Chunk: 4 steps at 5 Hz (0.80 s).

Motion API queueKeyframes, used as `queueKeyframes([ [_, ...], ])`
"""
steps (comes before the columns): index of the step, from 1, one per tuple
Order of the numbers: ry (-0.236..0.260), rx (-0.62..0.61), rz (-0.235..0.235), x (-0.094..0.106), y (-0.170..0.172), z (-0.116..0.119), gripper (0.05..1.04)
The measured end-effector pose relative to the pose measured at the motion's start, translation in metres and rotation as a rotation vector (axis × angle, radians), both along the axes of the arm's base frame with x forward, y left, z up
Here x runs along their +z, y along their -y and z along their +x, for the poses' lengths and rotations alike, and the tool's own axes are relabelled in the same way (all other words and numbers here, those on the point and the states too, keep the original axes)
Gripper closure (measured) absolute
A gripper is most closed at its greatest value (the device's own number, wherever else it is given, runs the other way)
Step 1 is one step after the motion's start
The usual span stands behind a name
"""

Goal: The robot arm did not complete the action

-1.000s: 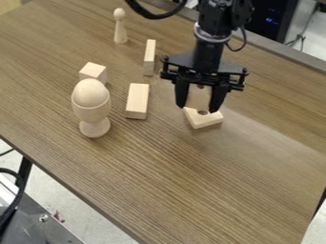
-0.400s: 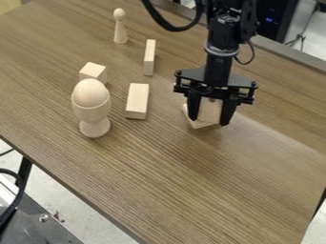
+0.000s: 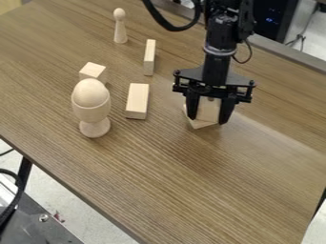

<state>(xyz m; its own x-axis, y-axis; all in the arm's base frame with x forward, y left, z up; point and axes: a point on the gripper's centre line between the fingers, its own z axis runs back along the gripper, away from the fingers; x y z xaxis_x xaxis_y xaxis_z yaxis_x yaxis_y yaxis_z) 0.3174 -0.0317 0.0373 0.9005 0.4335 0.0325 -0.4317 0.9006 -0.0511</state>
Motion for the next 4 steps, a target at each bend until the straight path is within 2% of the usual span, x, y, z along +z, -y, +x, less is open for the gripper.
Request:
queueKeyframes([
  [4, -0.001, 0.017, -0.005, 0.0, -0.0083, 0.0005, 0.473],
])
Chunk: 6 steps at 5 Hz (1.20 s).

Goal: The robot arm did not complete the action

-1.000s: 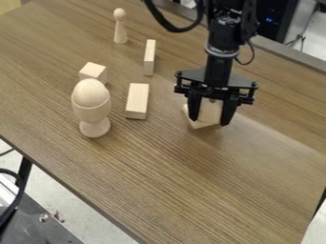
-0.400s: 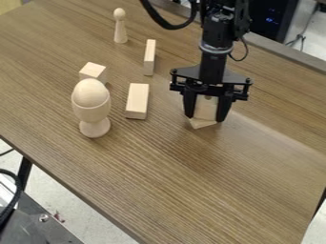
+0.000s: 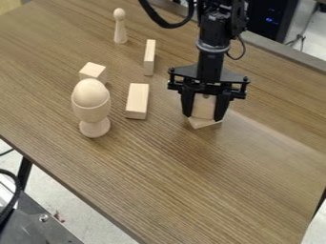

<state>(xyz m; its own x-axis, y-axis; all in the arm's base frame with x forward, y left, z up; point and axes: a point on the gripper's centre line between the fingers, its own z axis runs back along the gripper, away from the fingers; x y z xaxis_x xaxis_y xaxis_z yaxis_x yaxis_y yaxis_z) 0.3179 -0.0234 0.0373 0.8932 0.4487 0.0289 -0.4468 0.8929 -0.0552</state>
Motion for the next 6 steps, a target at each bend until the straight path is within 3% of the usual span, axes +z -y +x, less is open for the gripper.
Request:
queueKeyframes([
  [4, -0.003, -0.001, -0.002, -0.0051, 0.0009, 0.0014, 0.473],
  [5, 0.001, 0.003, -0.007, -0.0057, 0.0012, 0.0027, 0.395],
  [6, 0.007, 0.01, -0.014, -0.0061, 0.0018, 0.0038, 0.126],
])
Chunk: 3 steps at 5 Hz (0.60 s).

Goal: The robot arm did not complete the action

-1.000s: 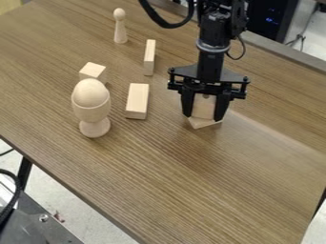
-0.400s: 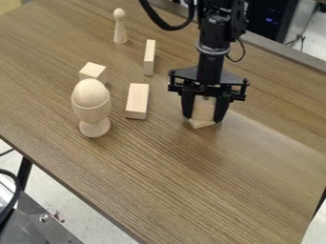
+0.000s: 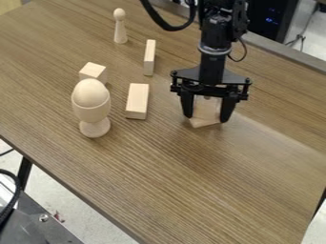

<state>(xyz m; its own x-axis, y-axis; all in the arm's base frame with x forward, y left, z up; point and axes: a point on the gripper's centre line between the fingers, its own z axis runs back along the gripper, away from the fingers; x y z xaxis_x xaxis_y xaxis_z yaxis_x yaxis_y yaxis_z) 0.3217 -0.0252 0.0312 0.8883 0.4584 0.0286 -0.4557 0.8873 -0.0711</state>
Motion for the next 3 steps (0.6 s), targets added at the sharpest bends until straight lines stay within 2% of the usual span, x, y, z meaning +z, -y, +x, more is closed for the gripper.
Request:
queueKeyframes([
  [1, 0.0, 0.0, 0.004, 0.0, -0.0006, 0.0, 0.085],
  [2, -0.006, -0.004, 0.007, 0.0009, -0.0006, -0.0012, 0.085],
  [3, -0.013, 0.0, 0.032, 0.0063, -0.0043, -0.0063, 0.084],
])
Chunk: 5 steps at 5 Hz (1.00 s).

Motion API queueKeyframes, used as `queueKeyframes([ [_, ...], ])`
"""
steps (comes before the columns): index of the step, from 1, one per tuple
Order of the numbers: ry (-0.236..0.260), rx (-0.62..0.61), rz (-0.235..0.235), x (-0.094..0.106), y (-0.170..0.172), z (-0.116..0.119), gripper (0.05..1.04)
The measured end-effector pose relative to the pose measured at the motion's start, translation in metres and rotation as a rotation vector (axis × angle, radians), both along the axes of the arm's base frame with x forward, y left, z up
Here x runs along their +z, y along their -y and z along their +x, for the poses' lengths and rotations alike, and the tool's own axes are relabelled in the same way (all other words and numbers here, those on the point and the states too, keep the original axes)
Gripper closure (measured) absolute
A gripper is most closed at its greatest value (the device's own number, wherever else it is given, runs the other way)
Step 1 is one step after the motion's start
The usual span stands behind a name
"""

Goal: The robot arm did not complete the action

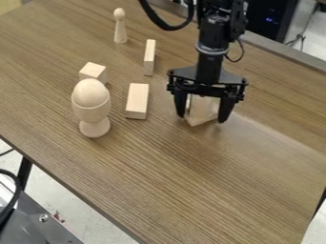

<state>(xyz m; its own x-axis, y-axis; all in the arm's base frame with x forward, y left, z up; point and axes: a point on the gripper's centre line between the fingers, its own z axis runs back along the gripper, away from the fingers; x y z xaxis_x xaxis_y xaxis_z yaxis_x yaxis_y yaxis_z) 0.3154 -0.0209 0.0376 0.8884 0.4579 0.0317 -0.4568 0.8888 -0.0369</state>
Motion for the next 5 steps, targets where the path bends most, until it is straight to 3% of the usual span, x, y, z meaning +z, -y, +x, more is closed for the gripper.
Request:
queueKeyframes([
  [2, 0.01, 0.017, 0.045, 0.011, -0.002, -0.003, 0.084],
  [5, 0.125, 0.044, 0.091, 0.063, -0.004, -0.028, 0.084],
])
